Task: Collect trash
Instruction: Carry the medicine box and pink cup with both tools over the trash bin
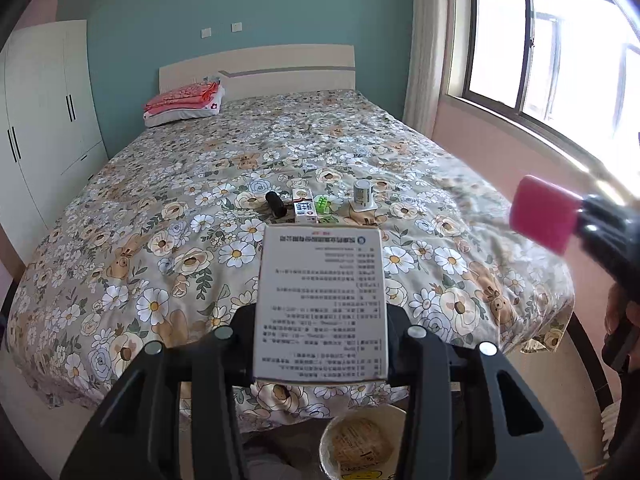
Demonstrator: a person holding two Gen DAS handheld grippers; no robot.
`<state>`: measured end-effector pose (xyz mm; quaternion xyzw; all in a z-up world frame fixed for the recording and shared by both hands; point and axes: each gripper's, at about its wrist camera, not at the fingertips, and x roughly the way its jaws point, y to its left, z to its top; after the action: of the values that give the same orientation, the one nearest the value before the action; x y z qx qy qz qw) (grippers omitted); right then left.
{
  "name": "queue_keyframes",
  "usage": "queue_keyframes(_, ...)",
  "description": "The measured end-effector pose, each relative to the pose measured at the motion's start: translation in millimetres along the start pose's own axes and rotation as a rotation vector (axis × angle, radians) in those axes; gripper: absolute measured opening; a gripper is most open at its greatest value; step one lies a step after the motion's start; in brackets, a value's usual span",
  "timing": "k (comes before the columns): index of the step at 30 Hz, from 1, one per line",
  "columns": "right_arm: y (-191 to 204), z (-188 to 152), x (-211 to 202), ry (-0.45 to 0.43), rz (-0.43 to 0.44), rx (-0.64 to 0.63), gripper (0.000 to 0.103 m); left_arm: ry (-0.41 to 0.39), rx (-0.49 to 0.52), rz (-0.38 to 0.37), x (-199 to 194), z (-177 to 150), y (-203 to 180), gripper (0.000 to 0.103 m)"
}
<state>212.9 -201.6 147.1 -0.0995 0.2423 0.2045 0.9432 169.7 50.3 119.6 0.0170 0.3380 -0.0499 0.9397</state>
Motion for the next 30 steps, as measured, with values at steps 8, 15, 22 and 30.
queue_keyframes(8,20.5,-39.5,-17.9,0.045,0.043,-0.052,0.005,0.078,0.032,-0.025,6.5,-45.3,7.6,0.045)
queue_keyframes(15,50.4,-82.7,-8.8,0.122,0.115,-0.097,0.005,0.184,0.040,-0.076,33.0,-94.7,8.2,0.045)
queue_keyframes(22,65.0,-122.9,15.0,0.219,0.170,-0.082,0.005,0.315,0.024,-0.119,74.1,-144.8,7.1,0.045)
queue_keyframes(30,72.0,-169.8,48.2,0.343,0.198,-0.057,0.005,0.443,-0.036,-0.186,113.0,-189.9,6.5,0.045)
